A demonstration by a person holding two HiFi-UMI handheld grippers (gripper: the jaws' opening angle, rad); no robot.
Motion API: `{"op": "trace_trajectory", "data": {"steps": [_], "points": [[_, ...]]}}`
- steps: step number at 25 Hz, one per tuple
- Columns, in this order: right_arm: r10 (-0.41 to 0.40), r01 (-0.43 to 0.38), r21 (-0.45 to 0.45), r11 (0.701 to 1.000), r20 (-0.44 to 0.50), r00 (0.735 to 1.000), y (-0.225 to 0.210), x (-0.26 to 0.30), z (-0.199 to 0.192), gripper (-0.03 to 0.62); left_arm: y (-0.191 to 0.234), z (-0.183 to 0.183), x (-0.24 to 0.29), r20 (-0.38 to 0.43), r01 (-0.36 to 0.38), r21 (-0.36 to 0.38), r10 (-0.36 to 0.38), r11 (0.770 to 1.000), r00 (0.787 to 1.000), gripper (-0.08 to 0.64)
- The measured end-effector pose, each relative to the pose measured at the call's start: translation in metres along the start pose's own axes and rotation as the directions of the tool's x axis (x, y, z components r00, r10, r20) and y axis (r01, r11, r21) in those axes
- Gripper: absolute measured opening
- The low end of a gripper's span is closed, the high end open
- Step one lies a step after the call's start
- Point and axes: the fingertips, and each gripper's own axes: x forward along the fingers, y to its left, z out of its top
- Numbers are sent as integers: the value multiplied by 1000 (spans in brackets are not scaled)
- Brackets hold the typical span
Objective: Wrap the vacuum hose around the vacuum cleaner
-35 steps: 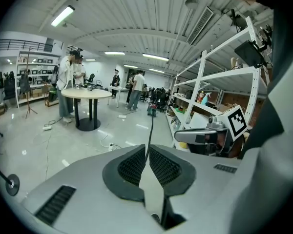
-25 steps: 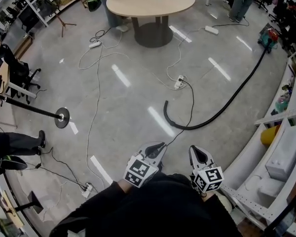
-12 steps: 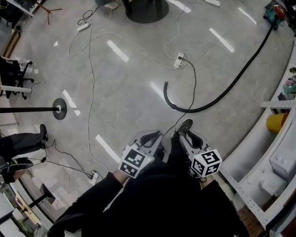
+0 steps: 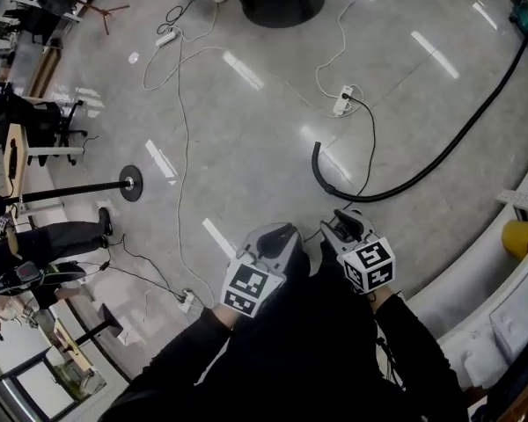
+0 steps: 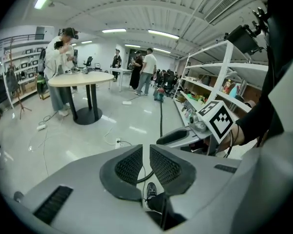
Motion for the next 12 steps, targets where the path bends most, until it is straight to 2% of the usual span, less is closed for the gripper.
{"op": "trace_trajectory", "data": {"steps": [3, 6, 8, 12], "points": [[11, -10, 13, 1000, -58, 998, -32, 23, -22, 153, -3, -18, 31, -50, 32, -39, -34, 999, 998, 40], [-12, 13, 5, 1000, -113, 994, -70, 63, -57, 171, 5, -42, 70, -56, 71, -50, -74, 996, 996, 40], [-19, 23, 23, 999, -181, 983, -96, 96, -94, 281, 14, -56, 100, -46, 97, -34, -99, 995, 994, 40], [-35, 56, 58, 997, -313, 949, -147, 164, -184, 293, 36, -94, 161, -50, 135, -49, -137, 990, 989, 40]]}}
